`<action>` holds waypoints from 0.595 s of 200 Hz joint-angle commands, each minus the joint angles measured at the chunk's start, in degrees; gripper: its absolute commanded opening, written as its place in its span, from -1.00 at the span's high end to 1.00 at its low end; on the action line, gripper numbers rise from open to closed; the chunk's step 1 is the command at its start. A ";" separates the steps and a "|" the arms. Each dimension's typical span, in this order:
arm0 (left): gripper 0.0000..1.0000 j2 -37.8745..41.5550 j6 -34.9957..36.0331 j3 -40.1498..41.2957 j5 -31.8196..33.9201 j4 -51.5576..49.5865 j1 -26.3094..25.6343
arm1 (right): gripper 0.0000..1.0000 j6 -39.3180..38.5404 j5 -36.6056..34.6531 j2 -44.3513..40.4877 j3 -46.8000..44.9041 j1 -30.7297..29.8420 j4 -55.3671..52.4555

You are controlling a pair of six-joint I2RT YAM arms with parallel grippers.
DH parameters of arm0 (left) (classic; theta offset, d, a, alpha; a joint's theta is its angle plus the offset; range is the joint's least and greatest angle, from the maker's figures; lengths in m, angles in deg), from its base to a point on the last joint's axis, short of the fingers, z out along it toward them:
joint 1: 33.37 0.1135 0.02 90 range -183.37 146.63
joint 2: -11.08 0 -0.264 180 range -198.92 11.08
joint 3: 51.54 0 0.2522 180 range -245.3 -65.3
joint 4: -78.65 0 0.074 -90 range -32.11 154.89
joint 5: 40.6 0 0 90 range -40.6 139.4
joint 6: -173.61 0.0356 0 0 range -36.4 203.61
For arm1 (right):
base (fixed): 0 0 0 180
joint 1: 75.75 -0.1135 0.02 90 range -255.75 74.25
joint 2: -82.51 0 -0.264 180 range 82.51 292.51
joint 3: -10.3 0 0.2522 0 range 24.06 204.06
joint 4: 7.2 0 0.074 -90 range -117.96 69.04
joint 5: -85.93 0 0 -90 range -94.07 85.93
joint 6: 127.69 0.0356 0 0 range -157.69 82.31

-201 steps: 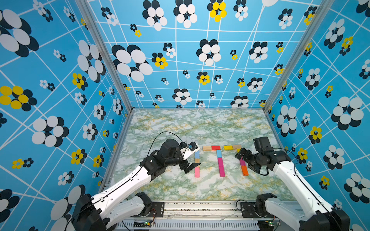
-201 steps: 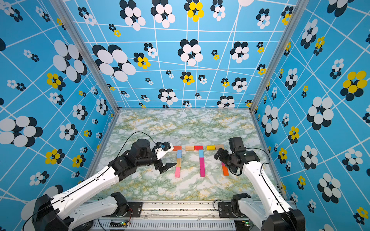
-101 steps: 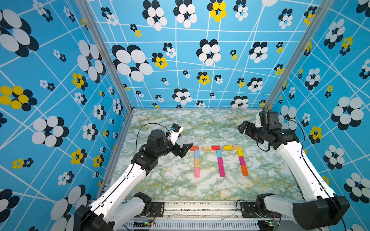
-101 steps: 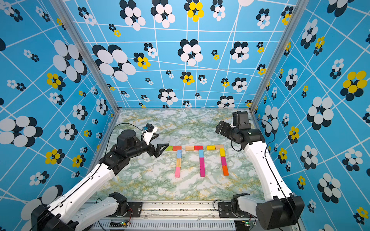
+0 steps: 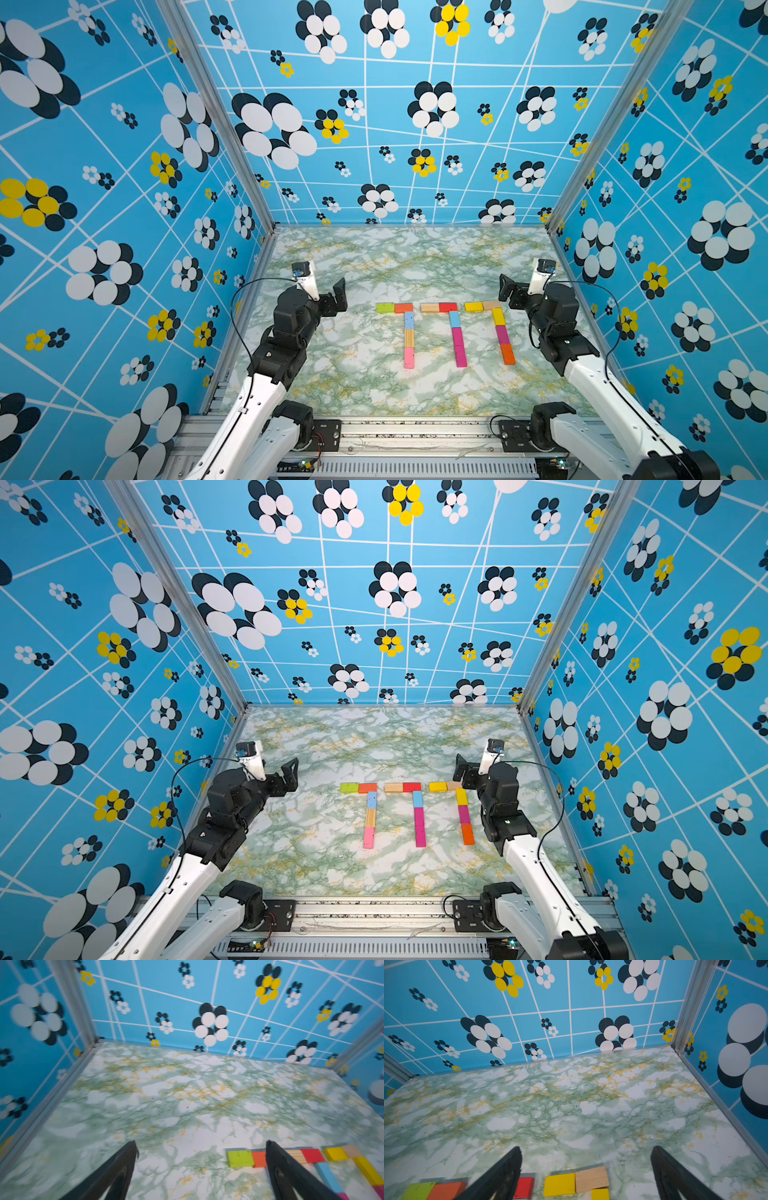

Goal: Assemble the number 7 with building blocks
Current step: Reset both arms

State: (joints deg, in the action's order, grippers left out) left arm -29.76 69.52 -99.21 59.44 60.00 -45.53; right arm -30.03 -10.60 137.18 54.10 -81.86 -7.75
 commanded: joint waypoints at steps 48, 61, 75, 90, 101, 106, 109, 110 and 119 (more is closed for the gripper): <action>-0.98 -3.60 8.46 11.31 15.69 16.67 6.97 | -0.99 -4.31 1.55 16.83 -0.83 5.47 13.00; -0.98 -6.06 8.26 11.53 14.95 18.25 8.04 | -0.98 -5.45 1.21 20.17 -1.34 5.66 15.79; -0.98 -9.63 8.38 11.50 13.39 20.77 9.41 | -0.99 -5.69 1.34 23.81 -1.63 5.84 18.79; -0.98 -14.26 7.68 11.40 10.21 24.22 11.80 | -0.98 -6.20 1.62 26.81 -3.57 5.84 24.88; -0.98 -17.57 7.33 11.22 6.91 27.04 13.34 | -0.98 -6.59 1.95 28.65 -5.62 5.85 30.62; -0.98 -19.09 7.72 11.04 5.16 28.29 13.85 | -0.99 -6.60 2.01 29.52 -6.57 5.85 32.60; -0.98 -19.83 7.95 10.97 4.25 28.87 14.10 | -0.99 -6.55 2.04 30.05 -6.99 5.90 33.89; -0.98 -20.25 8.03 10.88 3.96 29.09 14.19 | -0.99 -6.58 2.04 30.27 -7.05 5.87 34.29; -0.98 -22.86 9.41 10.47 1.77 31.08 14.64 | -0.98 -6.58 2.13 31.90 -8.56 5.85 38.10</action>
State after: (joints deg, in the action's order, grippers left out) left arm -47.49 76.84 -88.19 68.53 82.73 -32.68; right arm -35.43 -9.42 165.81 48.88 -76.35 16.58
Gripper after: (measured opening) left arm 0.991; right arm 0.991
